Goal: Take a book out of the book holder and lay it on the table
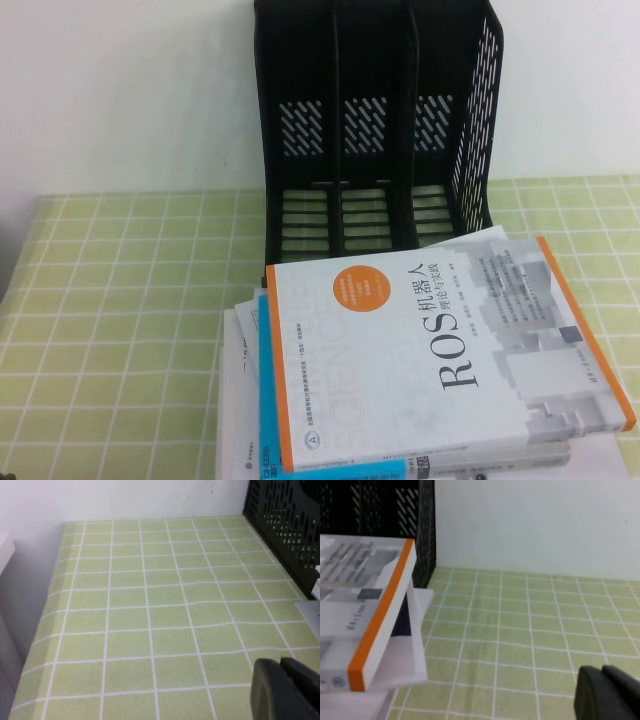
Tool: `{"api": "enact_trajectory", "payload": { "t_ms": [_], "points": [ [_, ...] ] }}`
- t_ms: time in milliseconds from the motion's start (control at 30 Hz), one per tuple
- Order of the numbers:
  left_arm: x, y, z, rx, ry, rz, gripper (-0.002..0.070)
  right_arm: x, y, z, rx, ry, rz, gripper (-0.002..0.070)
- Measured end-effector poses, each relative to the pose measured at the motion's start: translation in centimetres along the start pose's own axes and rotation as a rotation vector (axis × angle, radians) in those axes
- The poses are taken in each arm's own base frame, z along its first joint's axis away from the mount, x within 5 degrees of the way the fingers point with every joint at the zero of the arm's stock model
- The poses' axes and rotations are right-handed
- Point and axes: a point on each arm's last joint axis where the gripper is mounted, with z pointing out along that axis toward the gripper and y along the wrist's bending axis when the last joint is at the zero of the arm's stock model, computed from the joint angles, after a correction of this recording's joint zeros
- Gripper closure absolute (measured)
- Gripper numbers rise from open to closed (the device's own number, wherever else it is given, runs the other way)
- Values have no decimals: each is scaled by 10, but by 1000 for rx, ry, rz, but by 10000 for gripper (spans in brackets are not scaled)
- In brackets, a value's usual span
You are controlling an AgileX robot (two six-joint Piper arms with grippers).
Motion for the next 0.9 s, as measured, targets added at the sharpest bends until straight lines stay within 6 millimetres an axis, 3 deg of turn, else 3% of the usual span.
{"api": "enact_trajectory", "payload": {
  "t_ms": [133,333,900],
  "points": [
    [0,0,0,0,0,0,677,10,0,5,29,-15,29,678],
    [0,0,0,0,0,0,677,25,-2,5,69,129,57,678],
    [0,0,0,0,0,0,678,26,-2,4,70,138,60,678]
  ]
}}
